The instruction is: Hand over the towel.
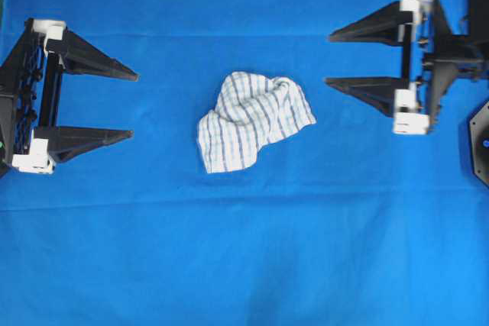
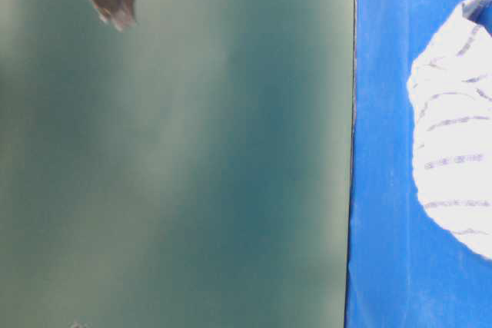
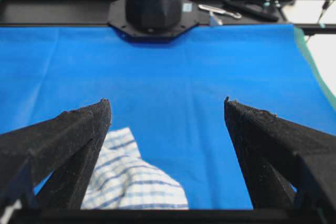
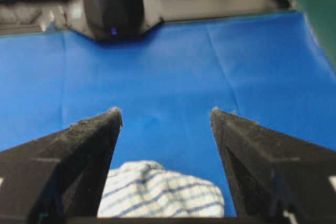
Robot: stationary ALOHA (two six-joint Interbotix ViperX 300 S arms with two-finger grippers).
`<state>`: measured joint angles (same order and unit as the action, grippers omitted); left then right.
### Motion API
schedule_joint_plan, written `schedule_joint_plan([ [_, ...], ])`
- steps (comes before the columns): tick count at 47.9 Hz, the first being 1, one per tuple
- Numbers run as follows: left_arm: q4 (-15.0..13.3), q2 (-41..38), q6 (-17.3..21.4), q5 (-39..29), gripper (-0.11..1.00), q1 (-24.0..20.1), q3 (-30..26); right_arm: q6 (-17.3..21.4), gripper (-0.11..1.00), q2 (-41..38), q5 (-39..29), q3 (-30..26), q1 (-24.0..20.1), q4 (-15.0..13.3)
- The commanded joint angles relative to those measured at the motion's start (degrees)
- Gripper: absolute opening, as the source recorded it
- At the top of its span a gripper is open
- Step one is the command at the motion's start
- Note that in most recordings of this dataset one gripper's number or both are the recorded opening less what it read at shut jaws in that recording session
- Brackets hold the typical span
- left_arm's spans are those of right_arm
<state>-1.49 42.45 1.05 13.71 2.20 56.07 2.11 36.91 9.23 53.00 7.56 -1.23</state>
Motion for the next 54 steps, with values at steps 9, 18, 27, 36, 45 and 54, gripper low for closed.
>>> schedule_joint_plan([
  [9, 0.0, 0.0, 0.0, 0.4, 0.92, -0.5, -0.8, 0.0, 0.72, 0.1, 2.5, -0.1, -0.3, -0.2],
  [18, 0.0, 0.3, 0.0, 0.2, 0.92, -0.5, -0.8, 0.0, 0.72, 0.0, 2.2, -0.2, -0.3, -0.1],
  [27, 0.0, 4.4, 0.1, -3.0, 0.92, -1.1, 0.1, 0.0, 0.72, 4.0, -1.1, 0.8, -0.3, -0.2],
  [36, 0.0, 12.7, 0.0, -12.1, 0.92, -1.8, 2.8, 0.2, 0.72, 14.1, -7.6, 4.7, -0.3, -0.1],
  [45, 0.2, 23.2, 0.1, -16.1, 0.92, -1.8, 8.1, 0.5, 0.72, 27.1, -10.6, 11.5, -0.3, 0.0],
  [54, 0.3, 34.4, 0.2, -18.6, 0.92, -1.8, 15.1, 0.6, 0.72, 38.3, -13.9, 18.6, 0.0, 0.1],
])
